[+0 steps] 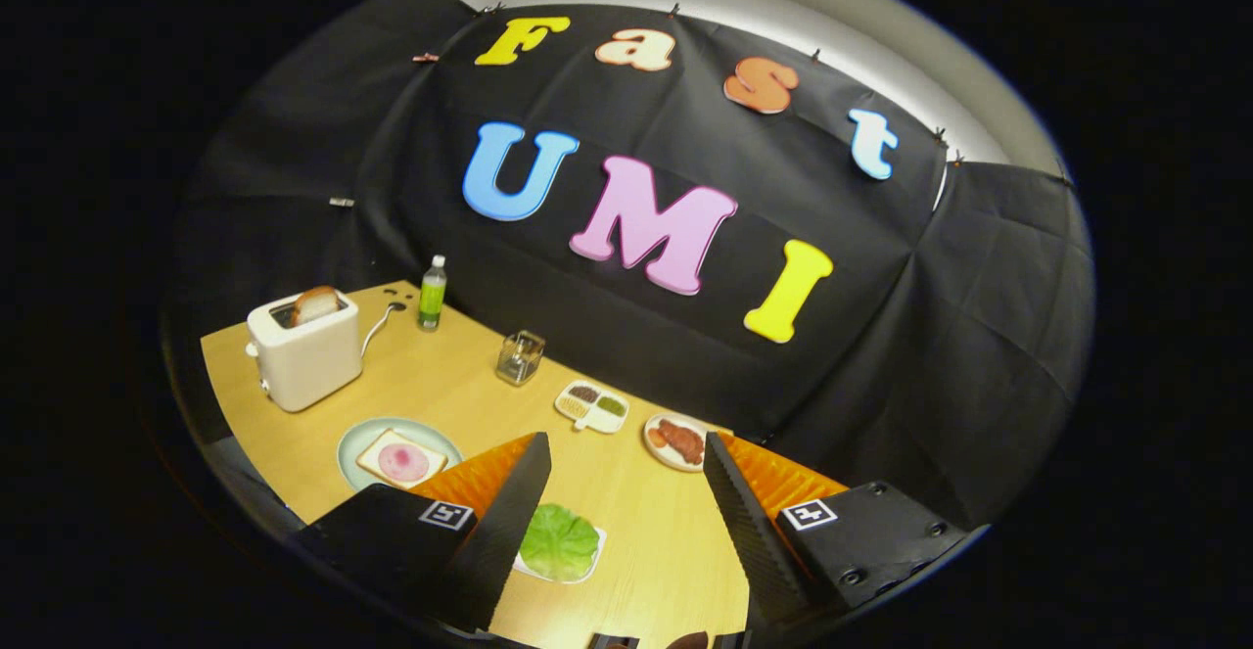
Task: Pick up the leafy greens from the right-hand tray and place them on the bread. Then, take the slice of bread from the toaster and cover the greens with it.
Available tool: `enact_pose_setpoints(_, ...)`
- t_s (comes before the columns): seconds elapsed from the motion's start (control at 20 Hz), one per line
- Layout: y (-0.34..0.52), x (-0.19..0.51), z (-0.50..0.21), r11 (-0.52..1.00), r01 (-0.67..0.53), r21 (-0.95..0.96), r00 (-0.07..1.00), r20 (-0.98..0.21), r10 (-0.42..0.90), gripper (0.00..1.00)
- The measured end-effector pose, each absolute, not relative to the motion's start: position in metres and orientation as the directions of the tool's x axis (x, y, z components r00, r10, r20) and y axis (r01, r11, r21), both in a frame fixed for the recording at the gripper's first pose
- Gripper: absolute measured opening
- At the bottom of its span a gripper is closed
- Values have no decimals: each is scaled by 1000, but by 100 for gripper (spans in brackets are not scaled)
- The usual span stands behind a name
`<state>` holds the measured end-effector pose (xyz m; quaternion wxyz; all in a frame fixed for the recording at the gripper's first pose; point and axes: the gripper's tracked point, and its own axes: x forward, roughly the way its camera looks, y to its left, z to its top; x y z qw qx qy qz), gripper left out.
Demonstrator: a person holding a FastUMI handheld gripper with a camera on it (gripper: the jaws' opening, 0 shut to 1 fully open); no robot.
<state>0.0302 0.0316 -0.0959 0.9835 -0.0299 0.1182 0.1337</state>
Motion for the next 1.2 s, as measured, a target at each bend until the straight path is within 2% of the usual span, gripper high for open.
enact_pose_setpoints(0.25,65,40,-213,903,-429,18,787,-482,384,97)
enact_pose_setpoints(0.5,98,47,-285,860,-498,114,645,-614,455,96)
enact_pose_setpoints(0.55,106,49,-297,851,-505,141,612,-636,469,92)
enact_pose_setpoints(0.65,117,56,-318,845,-500,192,564,-668,485,86)
enact_pose_setpoints(1.0,125,73,-367,833,-493,251,455,-742,492,86)
enact_pose_setpoints(1.1,126,75,-376,826,-494,270,427,-753,501,80)
enact_pose_setpoints(1.2,127,76,-383,822,-491,288,401,-764,506,78)
